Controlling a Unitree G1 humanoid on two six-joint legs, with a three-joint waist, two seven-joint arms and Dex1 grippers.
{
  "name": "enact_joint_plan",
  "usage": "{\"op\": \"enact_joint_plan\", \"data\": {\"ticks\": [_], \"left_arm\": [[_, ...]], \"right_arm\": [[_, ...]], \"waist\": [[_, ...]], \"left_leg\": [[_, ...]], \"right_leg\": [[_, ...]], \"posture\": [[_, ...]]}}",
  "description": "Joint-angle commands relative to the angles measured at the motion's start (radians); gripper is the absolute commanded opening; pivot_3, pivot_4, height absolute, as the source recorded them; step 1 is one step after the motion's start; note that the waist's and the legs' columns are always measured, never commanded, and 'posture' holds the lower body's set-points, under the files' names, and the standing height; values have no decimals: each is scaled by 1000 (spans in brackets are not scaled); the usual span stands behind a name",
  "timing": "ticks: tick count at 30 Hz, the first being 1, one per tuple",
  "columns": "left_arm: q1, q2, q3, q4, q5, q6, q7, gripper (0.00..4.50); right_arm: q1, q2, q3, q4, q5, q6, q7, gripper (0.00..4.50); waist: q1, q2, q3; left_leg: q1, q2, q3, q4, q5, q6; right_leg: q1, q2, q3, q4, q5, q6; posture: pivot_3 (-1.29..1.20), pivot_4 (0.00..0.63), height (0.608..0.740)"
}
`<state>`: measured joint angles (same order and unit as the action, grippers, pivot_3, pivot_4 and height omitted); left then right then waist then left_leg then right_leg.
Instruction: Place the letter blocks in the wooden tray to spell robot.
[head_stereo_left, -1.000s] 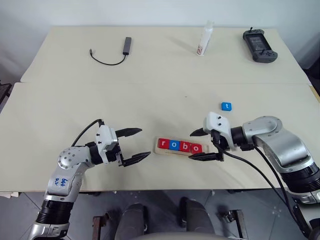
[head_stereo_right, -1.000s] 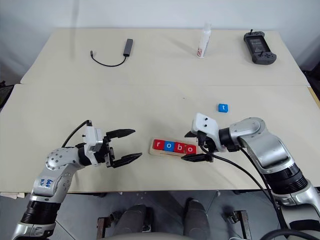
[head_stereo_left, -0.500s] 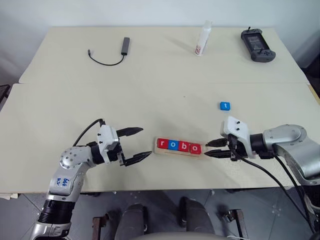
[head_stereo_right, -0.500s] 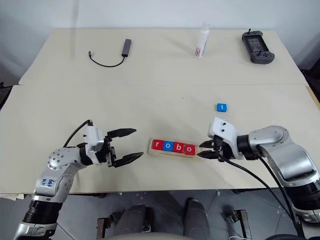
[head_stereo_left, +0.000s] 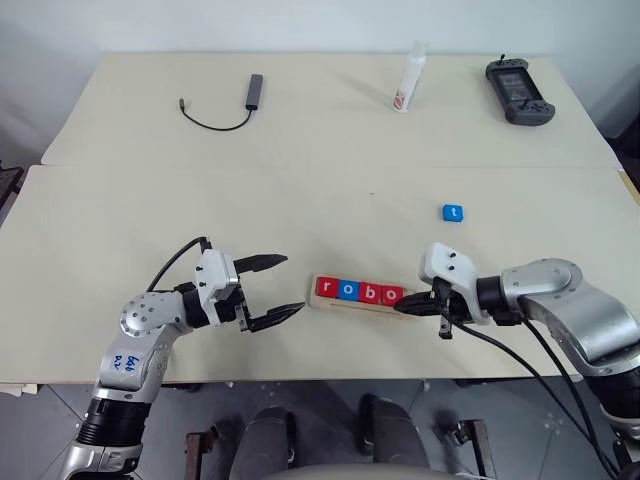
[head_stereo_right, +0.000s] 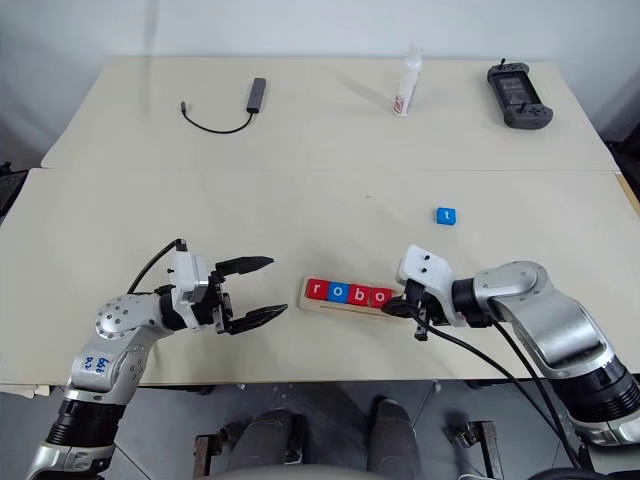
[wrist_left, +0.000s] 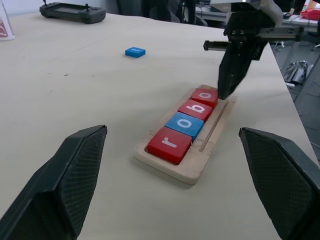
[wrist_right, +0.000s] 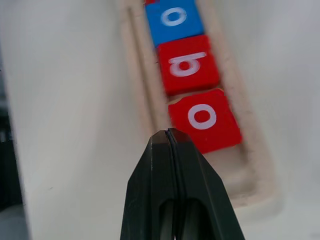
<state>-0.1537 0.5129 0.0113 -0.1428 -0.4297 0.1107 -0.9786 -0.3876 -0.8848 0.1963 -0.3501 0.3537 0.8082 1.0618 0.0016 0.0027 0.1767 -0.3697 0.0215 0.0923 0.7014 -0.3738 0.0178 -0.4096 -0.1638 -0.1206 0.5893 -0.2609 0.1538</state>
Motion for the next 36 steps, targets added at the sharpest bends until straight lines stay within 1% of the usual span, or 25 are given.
{"op": "enact_joint_plan", "data": {"ticks": [1,9,13,21,27,32,36], "left_arm": [[-3,4,6,-30,-1,-5,5,4500],[-2,4,5,-26,-2,-9,9,4500],[-9,4,3,-19,-1,-10,4,4500],[-15,8,6,-22,-1,-5,3,4500],[-4,12,13,-34,-4,-1,11,4500],[-5,11,12,-32,-4,-4,17,4500],[-6,9,8,-31,-4,-6,19,4500]], "right_arm": [[-17,4,-8,-24,20,10,4,11],[-2,-45,-70,-44,49,36,1,11],[3,-60,-45,-2,0,25,-28,11],[-21,-1,17,-9,-3,44,-53,11],[-43,38,37,-16,3,58,-74,11],[-59,47,46,11,-14,40,-82,11],[-54,32,45,23,-29,17,-84,11]], "waist": [[0,0,0],[0,0,0],[-1,0,0],[-2,0,0],[-2,0,0],[-2,0,0],[-1,0,0]], "left_leg": [[0,0,0,0,0,0],[0,0,0,0,0,0],[0,0,0,0,0,0],[0,0,0,0,0,0],[0,0,0,0,0,0],[0,0,0,0,0,0],[0,0,0,0,0,0]], "right_leg": [[0,0,0,0,0,0],[0,0,0,0,0,0],[0,0,0,0,0,0],[0,0,0,0,0,0],[0,0,0,0,0,0],[0,0,0,0,0,0],[0,0,0,0,0,0]], "posture": [[0,150,740],[0,150,740],[0,150,740],[0,150,740],[0,150,740],[0,150,740],[0,150,740]]}}
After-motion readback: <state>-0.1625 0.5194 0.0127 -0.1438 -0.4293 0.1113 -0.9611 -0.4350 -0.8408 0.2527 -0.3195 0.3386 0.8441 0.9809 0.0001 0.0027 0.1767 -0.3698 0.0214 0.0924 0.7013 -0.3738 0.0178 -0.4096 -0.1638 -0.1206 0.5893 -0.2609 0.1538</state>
